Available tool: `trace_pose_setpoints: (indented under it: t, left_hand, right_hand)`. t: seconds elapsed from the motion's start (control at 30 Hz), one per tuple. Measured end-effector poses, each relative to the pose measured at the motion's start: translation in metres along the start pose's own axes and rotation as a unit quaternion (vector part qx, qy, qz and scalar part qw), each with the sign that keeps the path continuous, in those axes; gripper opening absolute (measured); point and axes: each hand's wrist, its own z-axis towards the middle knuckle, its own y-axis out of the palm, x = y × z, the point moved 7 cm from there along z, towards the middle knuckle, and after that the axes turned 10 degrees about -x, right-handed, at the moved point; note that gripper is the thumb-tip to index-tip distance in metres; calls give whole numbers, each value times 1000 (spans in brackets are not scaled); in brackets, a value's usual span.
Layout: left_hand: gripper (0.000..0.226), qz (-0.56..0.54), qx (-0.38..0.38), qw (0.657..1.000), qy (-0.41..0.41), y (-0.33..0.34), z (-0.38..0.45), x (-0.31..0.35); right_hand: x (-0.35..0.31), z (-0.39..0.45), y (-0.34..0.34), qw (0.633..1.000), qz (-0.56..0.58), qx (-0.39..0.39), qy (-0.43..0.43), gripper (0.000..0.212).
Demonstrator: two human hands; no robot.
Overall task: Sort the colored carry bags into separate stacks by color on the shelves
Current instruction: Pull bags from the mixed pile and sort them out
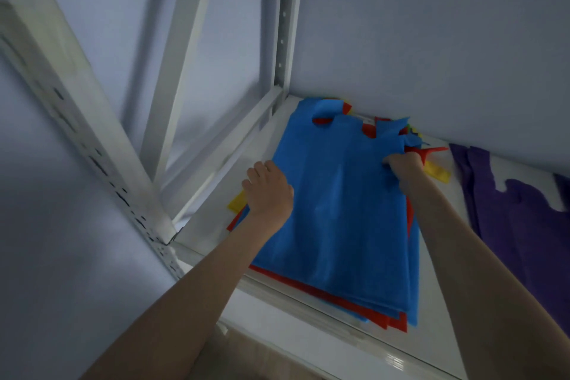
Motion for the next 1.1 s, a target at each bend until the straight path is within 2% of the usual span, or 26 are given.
trace_pose_setpoints:
  t: [0.3, 0.43, 0.5, 0.7, 0.93, 1.1]
  left_hand:
    - [46, -14, -29, 999, -10, 2, -1, -5]
    - [46, -40, -33, 999, -6, 2, -3, -7]
    - [44, -48, -27, 998, 2, 2, -5, -5]
    - [34, -18, -11, 999, 33, 5, -14, 8]
    - [44, 12, -6, 998, 57, 20, -30, 21]
    - [47, -38, -17, 998, 45, 20, -40, 26]
  right_hand:
    - [17, -5, 4, 998, -34, -48, 30, 17]
    - [19, -8, 4, 997, -50, -60, 4, 42]
    - [17, -13, 2, 998, -53, -44, -9, 47]
    - [18, -19, -4, 997, -61, -12, -53, 46]
    - [28, -31, -17, 993, -86, 14, -74, 49]
    - [40, -38, -27, 995, -76, 22, -67, 48]
